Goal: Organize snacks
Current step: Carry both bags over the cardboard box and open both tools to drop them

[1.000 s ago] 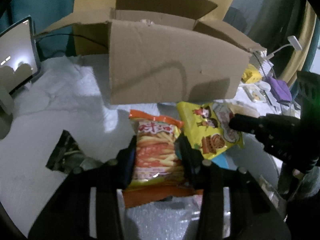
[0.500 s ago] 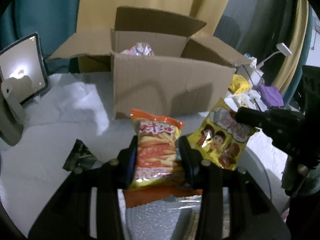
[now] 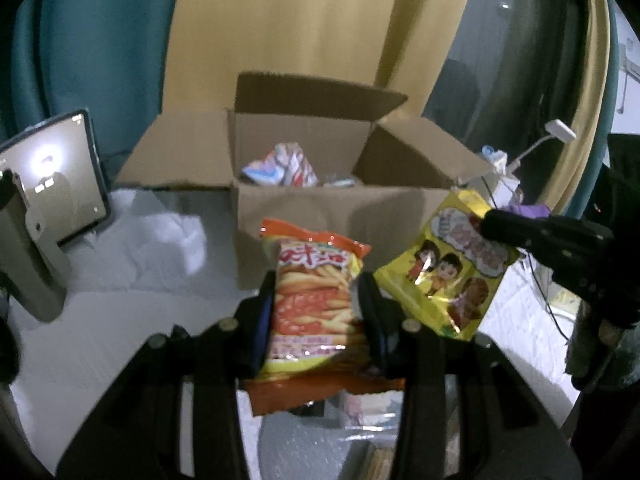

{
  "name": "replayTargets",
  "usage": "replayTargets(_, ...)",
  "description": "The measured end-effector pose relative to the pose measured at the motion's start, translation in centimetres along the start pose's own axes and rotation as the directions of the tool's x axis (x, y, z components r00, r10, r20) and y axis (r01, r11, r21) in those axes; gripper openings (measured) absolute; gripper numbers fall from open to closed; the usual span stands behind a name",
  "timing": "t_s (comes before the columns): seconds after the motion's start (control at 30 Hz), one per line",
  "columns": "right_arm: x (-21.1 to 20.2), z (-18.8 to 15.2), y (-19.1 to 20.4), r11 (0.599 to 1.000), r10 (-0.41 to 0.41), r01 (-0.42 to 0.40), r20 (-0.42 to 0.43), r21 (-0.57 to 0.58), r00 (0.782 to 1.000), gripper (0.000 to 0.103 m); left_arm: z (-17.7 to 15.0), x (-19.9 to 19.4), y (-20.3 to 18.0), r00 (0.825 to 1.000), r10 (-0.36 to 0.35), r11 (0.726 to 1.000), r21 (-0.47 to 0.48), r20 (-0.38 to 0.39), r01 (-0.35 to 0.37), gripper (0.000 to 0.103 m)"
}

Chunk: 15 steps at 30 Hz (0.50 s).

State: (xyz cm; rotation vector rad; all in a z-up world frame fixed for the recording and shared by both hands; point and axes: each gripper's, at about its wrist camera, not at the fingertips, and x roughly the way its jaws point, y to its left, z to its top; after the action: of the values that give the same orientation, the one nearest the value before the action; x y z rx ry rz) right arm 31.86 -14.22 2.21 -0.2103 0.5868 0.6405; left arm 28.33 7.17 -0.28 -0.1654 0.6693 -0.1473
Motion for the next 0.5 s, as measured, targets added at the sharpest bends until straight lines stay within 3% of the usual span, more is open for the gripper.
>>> replayTargets(0.5, -0.9, 4.4, -1.8, 1.000, -0.009, 0.010, 0.092, -0.018, 0.996, 0.004, 4.8, 0.4, -0.1, 0.997, 0.008, 1.000, 0.029, 0.082, -0.010, 0.041)
